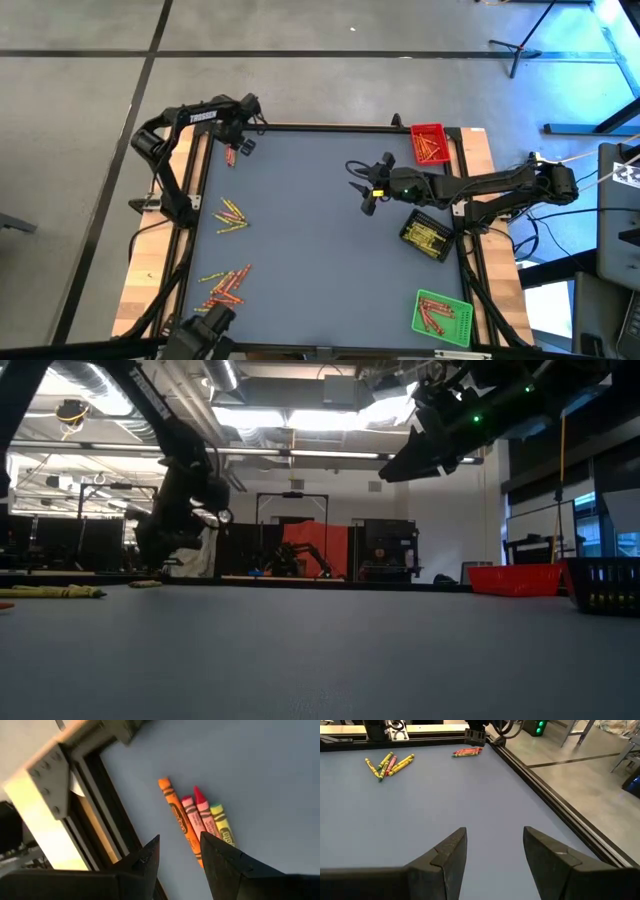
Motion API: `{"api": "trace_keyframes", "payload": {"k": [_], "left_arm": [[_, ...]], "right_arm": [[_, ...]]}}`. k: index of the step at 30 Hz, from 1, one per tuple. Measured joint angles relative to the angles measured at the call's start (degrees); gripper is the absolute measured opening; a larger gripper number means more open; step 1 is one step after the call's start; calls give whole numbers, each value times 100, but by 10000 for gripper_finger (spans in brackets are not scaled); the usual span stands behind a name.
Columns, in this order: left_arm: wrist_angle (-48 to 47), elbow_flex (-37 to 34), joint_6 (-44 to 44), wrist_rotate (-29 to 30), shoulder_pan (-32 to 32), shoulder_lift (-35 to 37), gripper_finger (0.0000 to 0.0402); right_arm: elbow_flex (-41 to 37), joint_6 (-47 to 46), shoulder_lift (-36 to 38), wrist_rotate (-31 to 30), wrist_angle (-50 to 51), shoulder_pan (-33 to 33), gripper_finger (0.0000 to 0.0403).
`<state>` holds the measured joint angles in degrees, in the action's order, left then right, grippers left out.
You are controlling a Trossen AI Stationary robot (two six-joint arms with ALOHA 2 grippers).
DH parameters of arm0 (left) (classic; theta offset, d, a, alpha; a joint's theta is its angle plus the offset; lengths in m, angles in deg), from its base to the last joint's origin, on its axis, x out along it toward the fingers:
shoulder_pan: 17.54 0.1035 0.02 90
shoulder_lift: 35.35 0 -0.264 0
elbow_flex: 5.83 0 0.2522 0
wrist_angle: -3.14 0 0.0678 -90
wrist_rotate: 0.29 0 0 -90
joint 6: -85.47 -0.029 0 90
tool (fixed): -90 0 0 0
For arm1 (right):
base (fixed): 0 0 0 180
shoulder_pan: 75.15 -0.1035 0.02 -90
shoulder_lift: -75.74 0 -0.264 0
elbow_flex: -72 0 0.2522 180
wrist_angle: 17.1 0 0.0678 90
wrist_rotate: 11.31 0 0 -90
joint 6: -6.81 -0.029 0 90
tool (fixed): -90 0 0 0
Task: Sort crayons
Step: Put the orange crayon into the red basket
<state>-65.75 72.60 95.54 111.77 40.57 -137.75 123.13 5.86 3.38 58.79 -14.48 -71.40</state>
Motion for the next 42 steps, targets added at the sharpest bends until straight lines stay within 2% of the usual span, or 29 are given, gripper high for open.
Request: {"api": "trace_keyframes", "payload": {"k": [8,29,42], "left_arm": [[-142,0,25,199,127,-143,125],[-29,-3,105,-146,263,-266,125],[-24,-4,247,394,-26,-622,125]], "right_arm": [[0,-2,0,0,-63,0,193],[0,-4,-186,4,-234,0,193],[0,-4,-188,4,-234,0,193]]}}
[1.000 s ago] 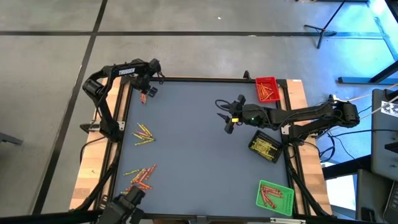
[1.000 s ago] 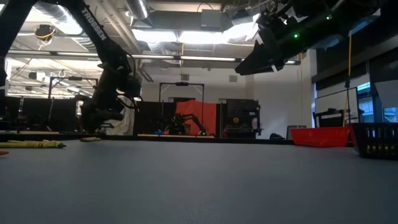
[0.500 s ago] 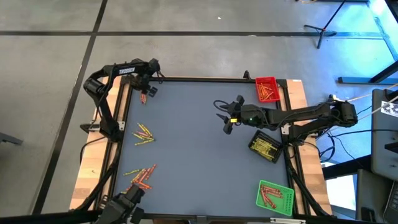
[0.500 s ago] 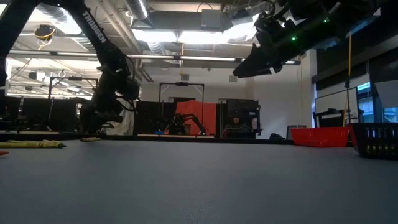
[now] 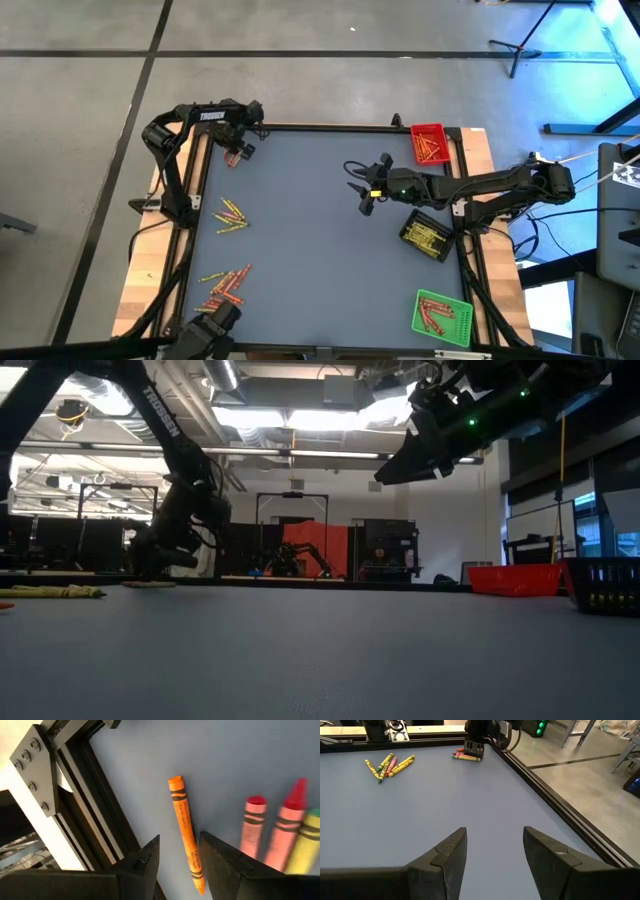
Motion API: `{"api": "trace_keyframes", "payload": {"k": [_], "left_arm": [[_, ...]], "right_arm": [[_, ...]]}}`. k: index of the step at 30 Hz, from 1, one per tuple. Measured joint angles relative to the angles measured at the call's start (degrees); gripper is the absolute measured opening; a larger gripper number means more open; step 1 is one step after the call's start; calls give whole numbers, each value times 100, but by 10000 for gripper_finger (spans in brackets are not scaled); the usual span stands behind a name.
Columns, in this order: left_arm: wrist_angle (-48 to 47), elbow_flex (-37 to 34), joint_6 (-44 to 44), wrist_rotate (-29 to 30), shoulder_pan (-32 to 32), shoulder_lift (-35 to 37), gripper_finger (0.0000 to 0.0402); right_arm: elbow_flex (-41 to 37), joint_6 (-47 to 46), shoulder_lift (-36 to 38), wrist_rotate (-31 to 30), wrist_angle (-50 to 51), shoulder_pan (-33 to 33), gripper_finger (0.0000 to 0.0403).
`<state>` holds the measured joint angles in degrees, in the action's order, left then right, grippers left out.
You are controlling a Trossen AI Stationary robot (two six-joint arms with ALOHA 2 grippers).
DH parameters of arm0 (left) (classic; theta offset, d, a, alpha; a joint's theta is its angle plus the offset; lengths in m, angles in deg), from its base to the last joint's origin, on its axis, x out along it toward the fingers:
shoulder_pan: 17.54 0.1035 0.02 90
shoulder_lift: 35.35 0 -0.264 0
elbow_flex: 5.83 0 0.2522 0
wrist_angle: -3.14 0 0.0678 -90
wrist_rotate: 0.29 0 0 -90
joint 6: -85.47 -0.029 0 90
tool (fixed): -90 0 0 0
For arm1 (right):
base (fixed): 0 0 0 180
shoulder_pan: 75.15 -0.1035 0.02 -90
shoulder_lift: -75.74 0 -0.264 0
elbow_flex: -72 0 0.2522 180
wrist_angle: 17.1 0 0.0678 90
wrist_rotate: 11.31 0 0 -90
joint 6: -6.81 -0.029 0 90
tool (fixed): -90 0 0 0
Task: Sort crayons
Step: Put the orange crayon into the red basket
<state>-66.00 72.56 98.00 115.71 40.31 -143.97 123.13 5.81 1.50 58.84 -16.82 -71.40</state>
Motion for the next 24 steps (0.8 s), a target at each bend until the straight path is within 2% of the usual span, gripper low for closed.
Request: {"api": "trace_keyframes", "payload": {"k": [9,15,20,24], "left_arm": [[-2,26,-92,-168,-25,-33,125],[24,84,-386,-847,-16,-24,125],[27,113,-454,-1031,34,-22,125],[35,114,-566,-1064,43,-22,104]], "right_arm": [[0,0,-2,0,2,0,193],[0,0,-2,2,7,0,193],[0,0,-2,2,13,0,193],[0,0,-2,2,15,0,193]]}}
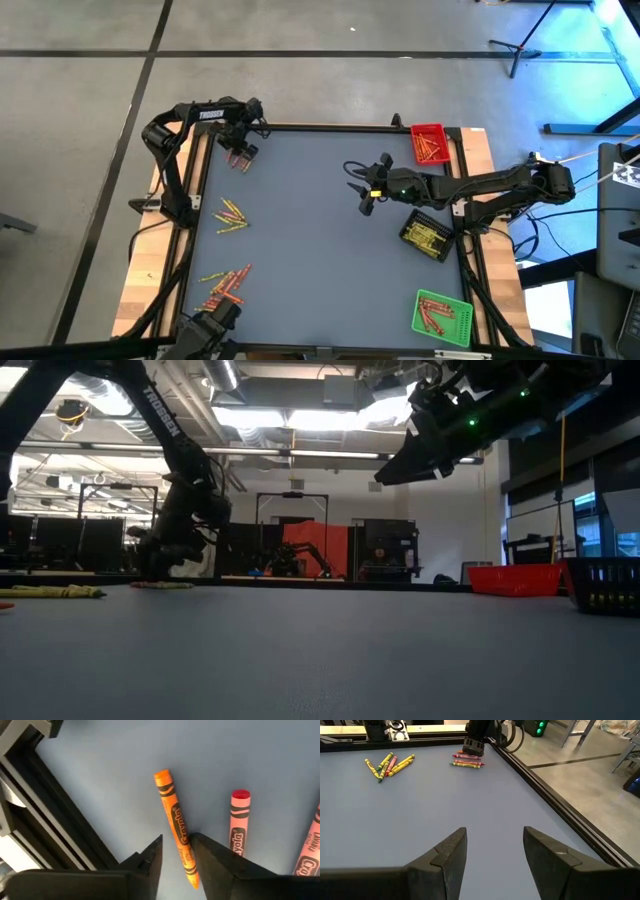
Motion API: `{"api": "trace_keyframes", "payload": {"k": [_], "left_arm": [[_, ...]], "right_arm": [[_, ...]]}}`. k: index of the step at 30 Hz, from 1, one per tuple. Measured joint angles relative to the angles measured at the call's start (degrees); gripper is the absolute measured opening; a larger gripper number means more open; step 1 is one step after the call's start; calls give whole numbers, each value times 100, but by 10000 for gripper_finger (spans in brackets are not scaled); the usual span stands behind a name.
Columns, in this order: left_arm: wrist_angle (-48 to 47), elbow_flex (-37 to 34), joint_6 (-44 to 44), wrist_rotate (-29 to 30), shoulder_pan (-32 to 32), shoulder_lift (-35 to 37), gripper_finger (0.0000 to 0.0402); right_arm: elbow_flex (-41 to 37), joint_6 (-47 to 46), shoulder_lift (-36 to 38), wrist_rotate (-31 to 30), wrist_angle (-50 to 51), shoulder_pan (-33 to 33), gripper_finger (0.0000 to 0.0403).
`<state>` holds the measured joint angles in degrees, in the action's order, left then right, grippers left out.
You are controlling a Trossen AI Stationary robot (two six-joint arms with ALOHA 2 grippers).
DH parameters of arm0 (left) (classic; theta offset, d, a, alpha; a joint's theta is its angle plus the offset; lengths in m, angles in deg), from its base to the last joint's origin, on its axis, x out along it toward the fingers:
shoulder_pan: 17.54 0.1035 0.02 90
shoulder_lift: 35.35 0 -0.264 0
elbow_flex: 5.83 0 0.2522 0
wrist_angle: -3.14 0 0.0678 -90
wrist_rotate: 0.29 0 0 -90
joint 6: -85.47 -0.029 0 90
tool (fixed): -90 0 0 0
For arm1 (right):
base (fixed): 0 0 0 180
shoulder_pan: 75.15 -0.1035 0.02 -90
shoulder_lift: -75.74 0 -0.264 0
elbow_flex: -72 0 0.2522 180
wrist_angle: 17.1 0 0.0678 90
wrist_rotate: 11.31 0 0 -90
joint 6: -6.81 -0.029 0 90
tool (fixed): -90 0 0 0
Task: Sort crayons
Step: Put the orange crayon into the red basket
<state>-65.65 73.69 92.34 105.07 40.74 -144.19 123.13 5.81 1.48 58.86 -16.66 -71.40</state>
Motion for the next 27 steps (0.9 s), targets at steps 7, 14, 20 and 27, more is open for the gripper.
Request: {"api": "trace_keyframes", "payload": {"k": [7,14,20,27], "left_arm": [[35,0,-146,-84,57,0,29],[33,9,-290,-29,90,7,8],[-185,52,-304,448,-55,121,20],[-163,63,-359,745,-733,1240,23]], "right_arm": [[0,0,0,0,26,0,193],[0,0,0,0,26,0,193],[0,0,0,0,24,0,193],[0,-11,0,0,24,0,193]]}}
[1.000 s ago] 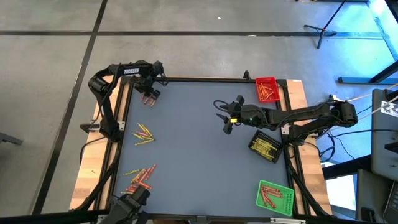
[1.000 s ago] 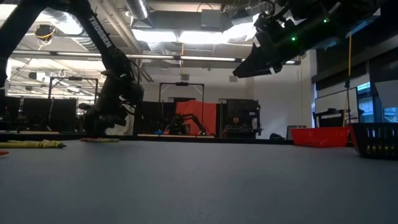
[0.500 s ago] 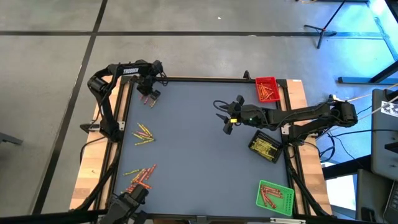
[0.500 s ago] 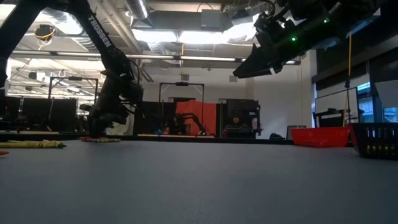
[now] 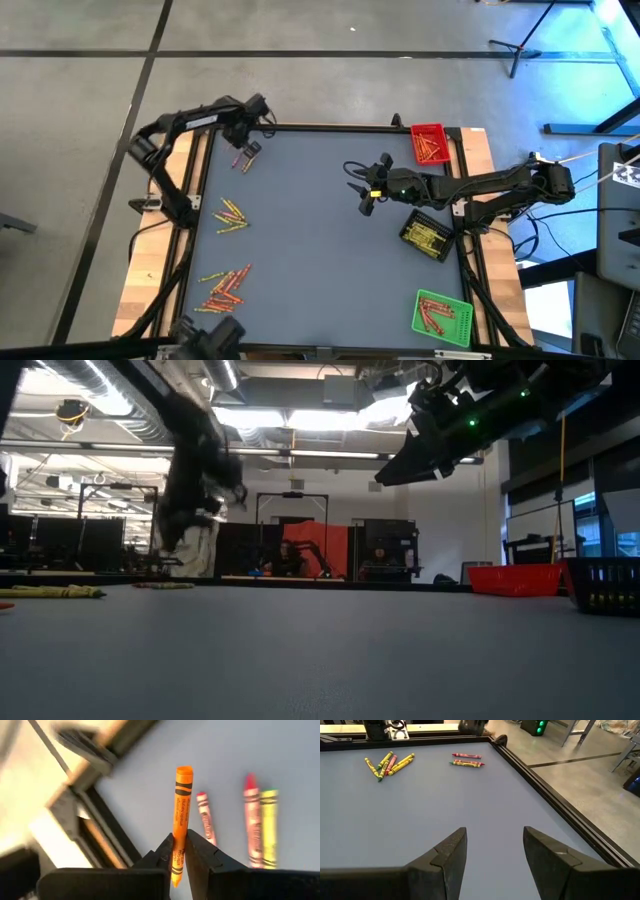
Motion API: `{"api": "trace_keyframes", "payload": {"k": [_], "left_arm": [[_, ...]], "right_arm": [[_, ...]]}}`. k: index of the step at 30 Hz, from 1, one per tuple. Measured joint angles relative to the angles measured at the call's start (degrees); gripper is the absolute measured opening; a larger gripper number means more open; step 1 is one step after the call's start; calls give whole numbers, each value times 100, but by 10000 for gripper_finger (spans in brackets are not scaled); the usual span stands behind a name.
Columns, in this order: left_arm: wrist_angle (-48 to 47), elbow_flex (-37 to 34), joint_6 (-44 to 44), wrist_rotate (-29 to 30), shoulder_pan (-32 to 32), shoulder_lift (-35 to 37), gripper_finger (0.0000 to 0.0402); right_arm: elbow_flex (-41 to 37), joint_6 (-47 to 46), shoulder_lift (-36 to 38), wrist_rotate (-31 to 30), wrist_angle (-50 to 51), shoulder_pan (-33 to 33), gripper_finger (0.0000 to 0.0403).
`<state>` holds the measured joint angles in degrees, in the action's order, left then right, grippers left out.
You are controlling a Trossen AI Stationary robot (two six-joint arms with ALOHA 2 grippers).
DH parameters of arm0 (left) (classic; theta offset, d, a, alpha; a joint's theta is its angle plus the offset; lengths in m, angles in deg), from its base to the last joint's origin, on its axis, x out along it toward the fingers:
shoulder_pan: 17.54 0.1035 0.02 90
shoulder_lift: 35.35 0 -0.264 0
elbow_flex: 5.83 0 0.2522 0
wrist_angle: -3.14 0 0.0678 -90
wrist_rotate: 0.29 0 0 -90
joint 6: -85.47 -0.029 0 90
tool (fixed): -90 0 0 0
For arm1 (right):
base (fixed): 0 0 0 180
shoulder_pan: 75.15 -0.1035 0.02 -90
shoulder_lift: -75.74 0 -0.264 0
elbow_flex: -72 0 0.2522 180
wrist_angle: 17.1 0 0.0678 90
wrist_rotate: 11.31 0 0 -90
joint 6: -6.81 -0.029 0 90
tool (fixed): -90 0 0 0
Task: Sort crayons
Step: Put the orange crayon into the red basket
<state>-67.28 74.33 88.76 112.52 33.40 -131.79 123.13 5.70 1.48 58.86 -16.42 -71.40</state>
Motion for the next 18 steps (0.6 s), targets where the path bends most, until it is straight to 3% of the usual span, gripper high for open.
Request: {"api": "trace_keyframes", "payload": {"k": [11,18], "left_arm": [[1254,-239,-208,20,-2092,2108,24],[2780,-889,-932,-562,-3260,2648,19]], "right_arm": [[0,-9,-2,172,0,-4,193],[2,9,-2,465,-194,-7,193]]}}
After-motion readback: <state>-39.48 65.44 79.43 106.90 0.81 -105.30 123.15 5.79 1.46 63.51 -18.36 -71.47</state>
